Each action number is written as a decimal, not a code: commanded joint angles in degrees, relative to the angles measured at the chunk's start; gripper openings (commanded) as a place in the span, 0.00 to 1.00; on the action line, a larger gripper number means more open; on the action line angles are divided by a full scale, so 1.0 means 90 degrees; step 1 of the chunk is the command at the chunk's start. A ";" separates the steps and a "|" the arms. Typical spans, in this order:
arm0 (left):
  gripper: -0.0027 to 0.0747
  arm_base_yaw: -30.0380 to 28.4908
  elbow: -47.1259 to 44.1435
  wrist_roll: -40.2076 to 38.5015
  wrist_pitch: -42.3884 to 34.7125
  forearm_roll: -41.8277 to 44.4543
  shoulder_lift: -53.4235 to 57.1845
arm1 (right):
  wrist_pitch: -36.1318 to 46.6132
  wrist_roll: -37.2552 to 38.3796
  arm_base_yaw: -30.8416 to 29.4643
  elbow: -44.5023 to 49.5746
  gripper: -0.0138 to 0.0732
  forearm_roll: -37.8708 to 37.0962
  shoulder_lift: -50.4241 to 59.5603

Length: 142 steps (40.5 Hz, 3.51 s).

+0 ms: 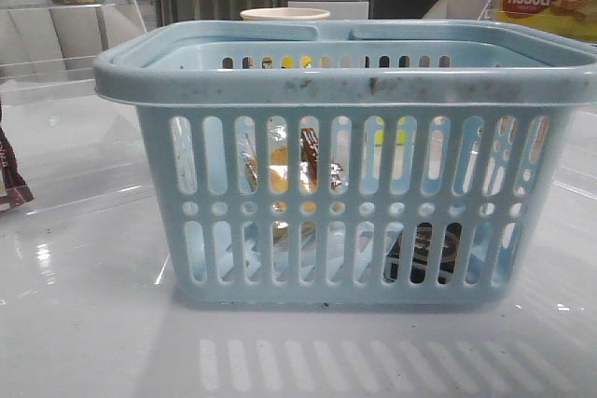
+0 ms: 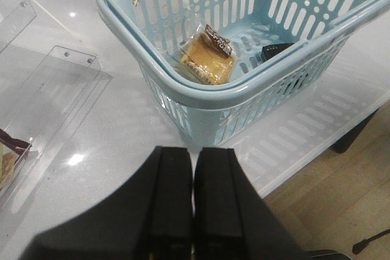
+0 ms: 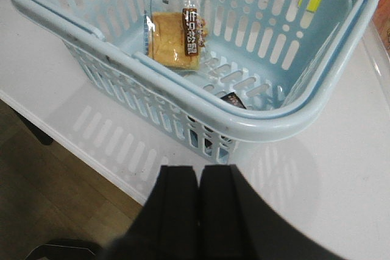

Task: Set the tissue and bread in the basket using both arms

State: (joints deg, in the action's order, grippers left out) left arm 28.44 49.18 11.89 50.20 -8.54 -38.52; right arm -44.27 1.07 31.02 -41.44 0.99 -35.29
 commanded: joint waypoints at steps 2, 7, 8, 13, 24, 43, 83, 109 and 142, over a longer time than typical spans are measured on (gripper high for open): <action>0.16 0.0049 0.0157 -0.0713 -0.0485 0.0346 -0.0040 | 0.0427 -0.0047 -0.0014 -0.0176 0.22 0.0027 0.0000; 0.16 0.0049 0.0157 -0.0748 -0.0464 0.0422 -0.0040 | 0.0440 -0.0047 -0.0014 -0.0176 0.22 0.0027 0.0000; 0.16 0.0049 0.0157 -0.0748 -0.0464 0.0422 -0.0040 | 0.0440 -0.0047 -0.0014 -0.0176 0.22 0.0027 0.0000; 0.16 0.0049 0.0157 -0.0748 -0.0425 0.0373 -0.0040 | 0.0432 -0.0047 -0.0014 -0.0176 0.22 0.0033 0.0000; 0.16 0.0049 0.0157 -0.0748 -0.0425 0.0373 -0.0040 | 0.0432 -0.0047 -0.0014 -0.0176 0.22 0.0033 0.0000; 0.16 -0.1841 -0.2066 -0.0699 -0.2956 0.0715 0.2018 | 0.0432 -0.0047 -0.0014 -0.0176 0.22 0.0033 0.0000; 0.16 -0.3041 -0.5541 -0.0734 -0.5820 0.0785 0.4436 | 0.0430 -0.0047 -0.0014 -0.0176 0.22 0.0032 0.0000; 0.16 -0.3041 -0.5541 -0.0734 -0.5831 0.0524 0.4428 | 0.0430 -0.0047 -0.0014 -0.0176 0.22 0.0032 0.0000; 0.16 -0.3052 -0.5541 -0.0734 -0.5831 0.0524 0.4428 | 0.2874 -0.0047 -0.1981 0.1706 0.22 -0.0110 0.1507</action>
State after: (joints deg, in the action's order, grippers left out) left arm 0.75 -0.38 5.74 2.97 -3.25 0.31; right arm -31.13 1.07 18.47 -29.93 0.64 -25.86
